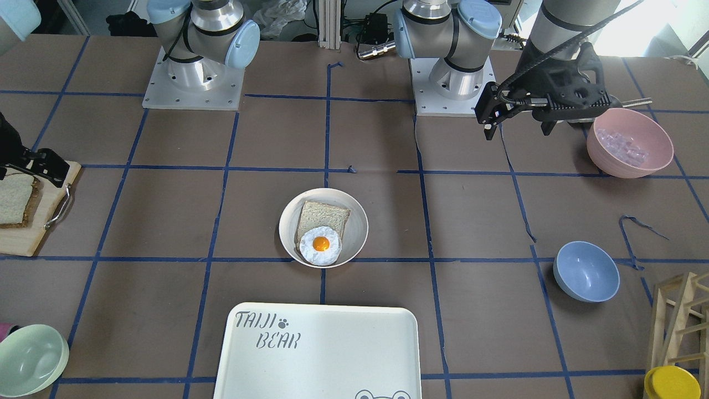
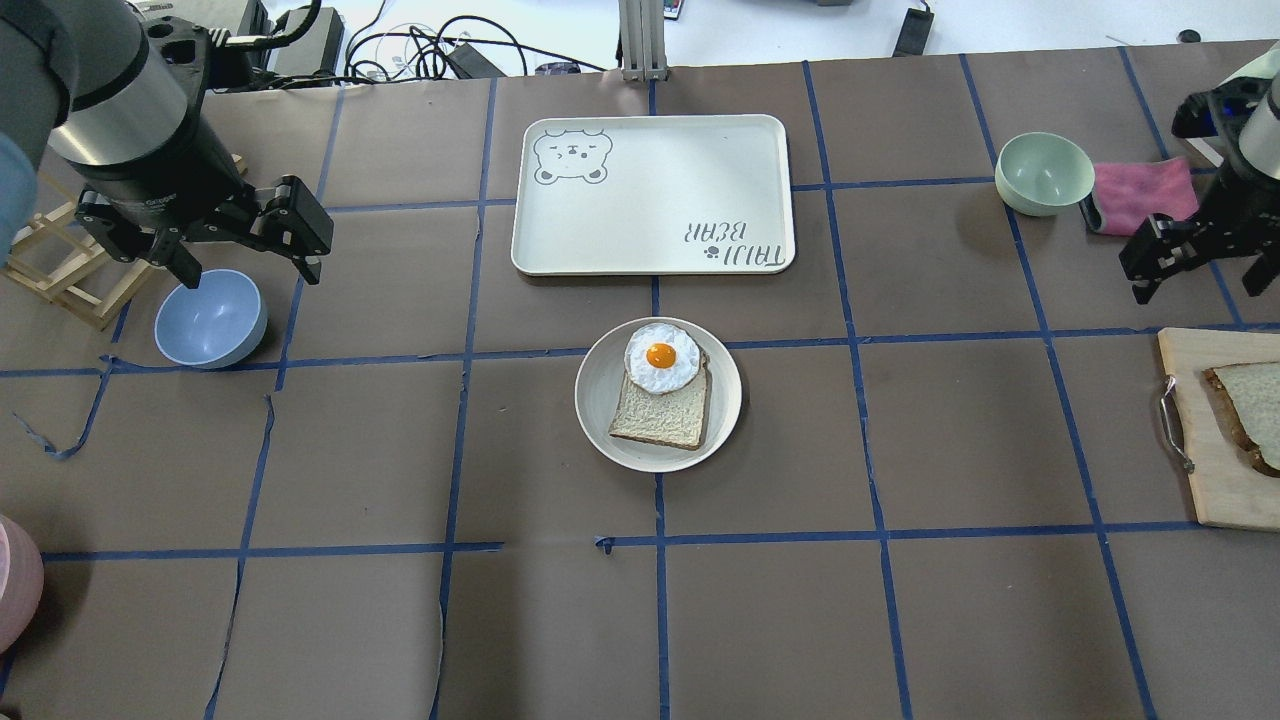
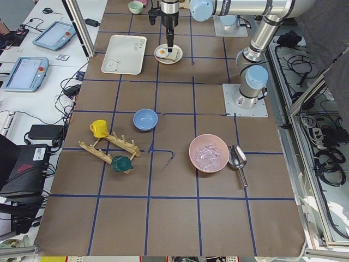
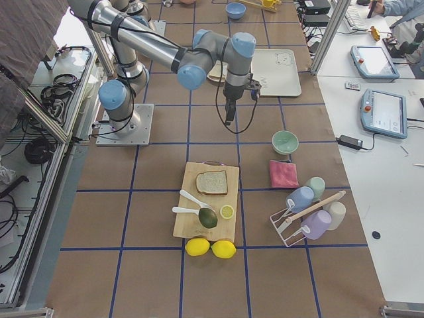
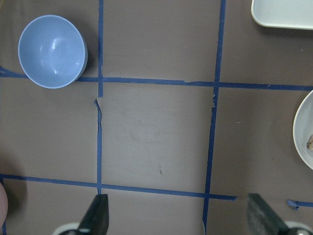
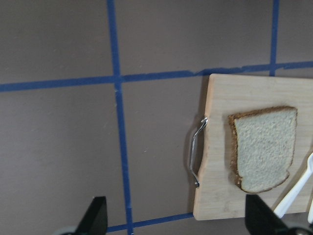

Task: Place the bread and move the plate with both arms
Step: 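Move the right gripper to the bread slice on the wooden board, then grasp the bread slice edge with the right gripper and lift it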

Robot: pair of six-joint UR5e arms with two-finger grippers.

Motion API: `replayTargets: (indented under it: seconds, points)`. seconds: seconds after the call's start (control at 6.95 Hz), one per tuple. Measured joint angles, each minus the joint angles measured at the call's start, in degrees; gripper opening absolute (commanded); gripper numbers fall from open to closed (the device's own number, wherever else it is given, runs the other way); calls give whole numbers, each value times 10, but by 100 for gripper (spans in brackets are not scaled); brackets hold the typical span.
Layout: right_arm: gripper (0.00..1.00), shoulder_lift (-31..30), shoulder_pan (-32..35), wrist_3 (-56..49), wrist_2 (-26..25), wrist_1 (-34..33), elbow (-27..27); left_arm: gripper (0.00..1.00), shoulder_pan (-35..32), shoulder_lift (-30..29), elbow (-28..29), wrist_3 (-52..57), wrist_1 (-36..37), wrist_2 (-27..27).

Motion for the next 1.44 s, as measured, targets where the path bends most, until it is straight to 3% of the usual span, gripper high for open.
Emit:
replayTargets:
  seconds: [0.14,0.43,1.01,1.15,1.3,1.44]
  points:
    - [63,23,-40,-29,-2,-70,37,100,0,0,0,0,0,0]
    - [61,68,-90,-58,-3,-145,76,100,0,-1,0,0,0,0]
    - [58,124,-122,-95,-7,-207,84,100,0,-2,0,0,1,-4]
    - [53,131,-123,-97,-9,-213,85,100,0,0,1,0,0,-8]
    - [30,134,-123,-98,-11,-215,85,100,0,4,1,0,-2,-17]
    - [24,135,-124,-98,-13,-215,85,100,0,2,0,-3,-2,-25]
